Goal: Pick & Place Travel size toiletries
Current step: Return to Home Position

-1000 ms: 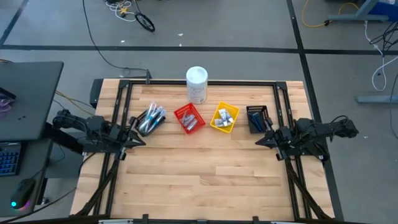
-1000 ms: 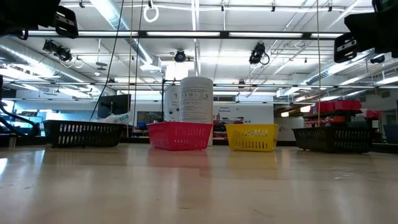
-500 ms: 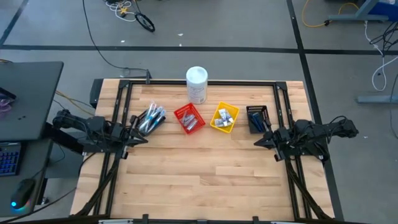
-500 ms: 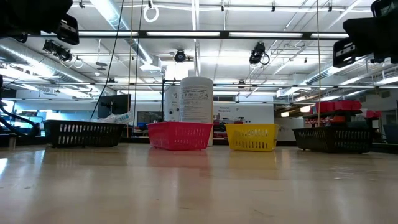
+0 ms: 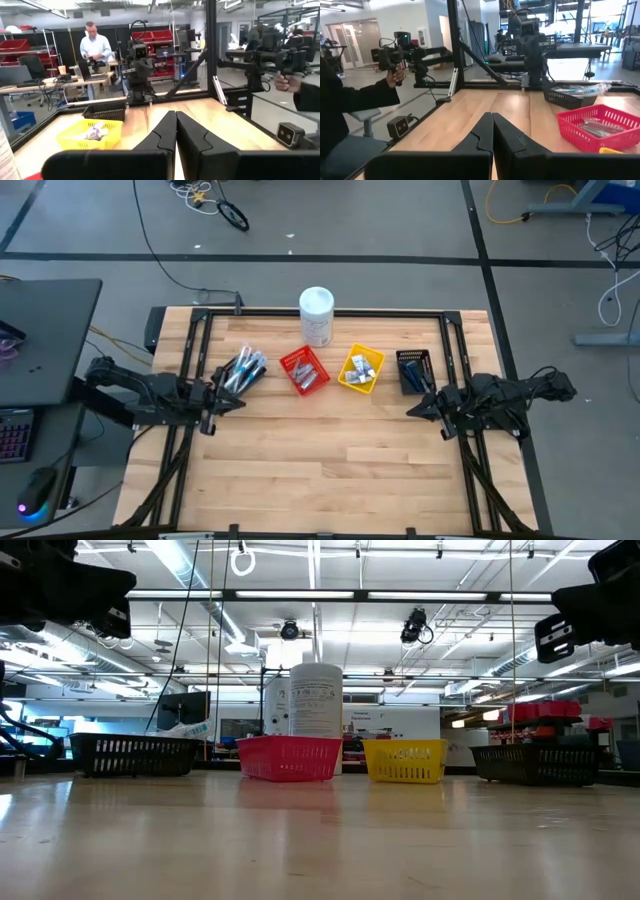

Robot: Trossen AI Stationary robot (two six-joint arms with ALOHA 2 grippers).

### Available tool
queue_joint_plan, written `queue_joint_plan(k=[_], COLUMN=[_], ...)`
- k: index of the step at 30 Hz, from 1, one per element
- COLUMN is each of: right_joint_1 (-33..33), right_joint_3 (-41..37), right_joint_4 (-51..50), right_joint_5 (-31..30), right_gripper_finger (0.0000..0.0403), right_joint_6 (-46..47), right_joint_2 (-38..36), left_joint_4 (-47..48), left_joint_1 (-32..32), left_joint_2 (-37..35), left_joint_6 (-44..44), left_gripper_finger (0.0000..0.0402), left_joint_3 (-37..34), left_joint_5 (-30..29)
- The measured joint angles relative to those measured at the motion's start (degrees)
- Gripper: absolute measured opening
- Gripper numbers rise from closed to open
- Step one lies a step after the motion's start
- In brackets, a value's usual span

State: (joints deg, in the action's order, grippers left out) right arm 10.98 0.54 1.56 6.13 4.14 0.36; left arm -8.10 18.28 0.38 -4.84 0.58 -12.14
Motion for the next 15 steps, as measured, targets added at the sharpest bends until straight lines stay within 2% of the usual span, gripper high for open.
queue_joint_plan(k=[7,15], right_joint_1=[-0.01,0.0], right_joint_3=[0.0,0.02], right_joint_4=[-0.02,0.0], right_joint_5=[0.0,-0.02], right_gripper_finger=[0.0001,0.0001], right_joint_6=[-0.3,-0.08], right_joint_2=[0.02,0.02], left_joint_4=[2.87,3.04], left_joint_1=[0.0,0.0], left_joint_2=[-0.02,-0.02], left_joint_6=[2.88,-2.71], left_gripper_finger=[0.0026,0.0023], left_joint_3=[-0.03,-0.05], left_joint_5=[-0.33,-0.3])
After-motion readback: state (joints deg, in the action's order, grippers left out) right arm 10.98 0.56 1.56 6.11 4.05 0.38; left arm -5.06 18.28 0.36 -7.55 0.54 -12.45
